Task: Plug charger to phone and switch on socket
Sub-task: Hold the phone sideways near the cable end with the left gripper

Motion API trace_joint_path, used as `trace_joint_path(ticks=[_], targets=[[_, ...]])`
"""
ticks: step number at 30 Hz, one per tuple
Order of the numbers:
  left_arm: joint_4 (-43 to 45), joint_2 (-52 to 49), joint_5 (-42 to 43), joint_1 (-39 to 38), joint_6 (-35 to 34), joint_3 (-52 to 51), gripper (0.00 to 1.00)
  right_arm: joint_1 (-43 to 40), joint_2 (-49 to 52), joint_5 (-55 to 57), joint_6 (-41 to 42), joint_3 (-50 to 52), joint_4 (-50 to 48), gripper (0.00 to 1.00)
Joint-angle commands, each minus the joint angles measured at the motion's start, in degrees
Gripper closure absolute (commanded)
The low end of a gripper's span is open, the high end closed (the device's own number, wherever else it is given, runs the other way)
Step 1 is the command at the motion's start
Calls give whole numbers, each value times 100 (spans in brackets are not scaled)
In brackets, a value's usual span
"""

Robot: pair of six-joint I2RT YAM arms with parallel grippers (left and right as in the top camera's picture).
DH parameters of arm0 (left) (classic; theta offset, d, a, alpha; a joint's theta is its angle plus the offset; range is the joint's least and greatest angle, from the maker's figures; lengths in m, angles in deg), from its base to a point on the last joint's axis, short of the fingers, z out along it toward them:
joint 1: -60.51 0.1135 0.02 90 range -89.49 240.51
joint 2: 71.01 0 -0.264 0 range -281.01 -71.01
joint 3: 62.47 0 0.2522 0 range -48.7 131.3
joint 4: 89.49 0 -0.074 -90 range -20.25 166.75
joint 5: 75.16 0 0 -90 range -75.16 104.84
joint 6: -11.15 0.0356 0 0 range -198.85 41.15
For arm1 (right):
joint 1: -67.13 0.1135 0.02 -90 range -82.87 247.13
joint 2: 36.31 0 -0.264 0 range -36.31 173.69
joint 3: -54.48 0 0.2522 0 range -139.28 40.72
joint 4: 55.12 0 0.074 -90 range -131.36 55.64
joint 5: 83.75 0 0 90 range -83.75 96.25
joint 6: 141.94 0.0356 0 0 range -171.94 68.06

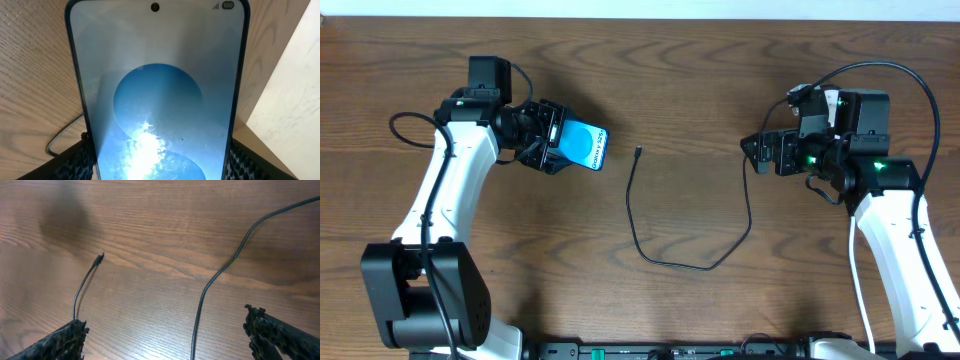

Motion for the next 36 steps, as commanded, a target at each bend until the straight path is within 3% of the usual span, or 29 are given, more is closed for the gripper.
trace_joint_path(ticks=[1,36], targets=[[31,66,140,26,-52,129,44,46,20,7,76,-120,22,1],[24,63,-186,24,-138,118,44,46,20,7,76,-120,22,1]])
